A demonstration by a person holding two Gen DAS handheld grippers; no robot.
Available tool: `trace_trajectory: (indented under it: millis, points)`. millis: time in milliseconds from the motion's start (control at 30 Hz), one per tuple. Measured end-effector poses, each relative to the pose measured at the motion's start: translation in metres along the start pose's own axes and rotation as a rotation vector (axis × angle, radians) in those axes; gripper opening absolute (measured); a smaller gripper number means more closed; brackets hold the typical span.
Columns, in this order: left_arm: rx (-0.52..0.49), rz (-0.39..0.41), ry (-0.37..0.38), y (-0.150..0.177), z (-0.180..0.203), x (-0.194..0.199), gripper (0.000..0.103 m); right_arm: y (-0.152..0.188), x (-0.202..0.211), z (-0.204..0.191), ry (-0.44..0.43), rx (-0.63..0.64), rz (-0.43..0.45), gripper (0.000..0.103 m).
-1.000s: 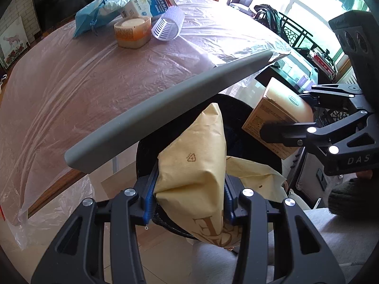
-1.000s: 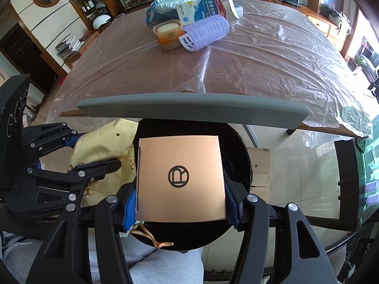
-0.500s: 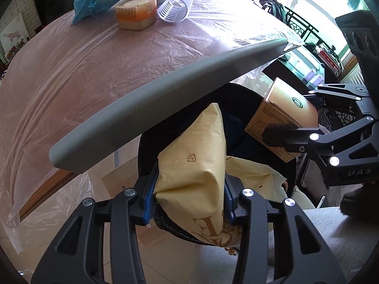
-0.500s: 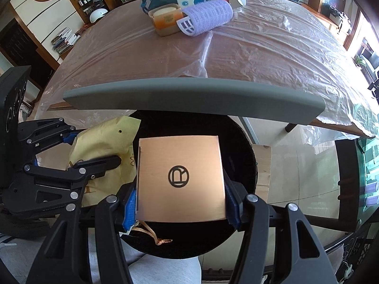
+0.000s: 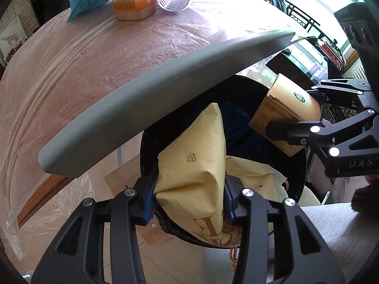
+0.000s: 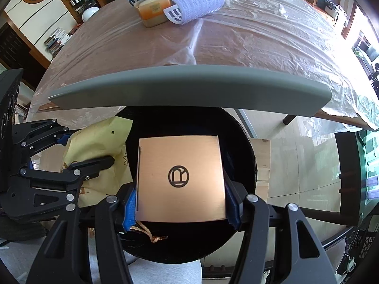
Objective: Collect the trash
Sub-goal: 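Carry the cardboard box and cream bag over the black bin with both tools, then open both tools to drop the box and bag into the bin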
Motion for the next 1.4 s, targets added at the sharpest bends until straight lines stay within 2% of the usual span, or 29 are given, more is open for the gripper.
trace_trajectory:
  millis: [1400]
  points:
    - [-0.035,-0.044,-0.06,-0.007,0.001,-0.034,0.045,0.0,-0.03,0.022,0.031,-0.033,-0.06,0.057]
Point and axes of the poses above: each gripper's, at about its wrist camera, not at the fingertips, and x roughly against the way its jaws point, z to its right, y to its underside, the point moved 9 cm from there along -x, roughly the way its jaws point, and after that the axes turned 14 degrees about y, right-handed, at the moved point
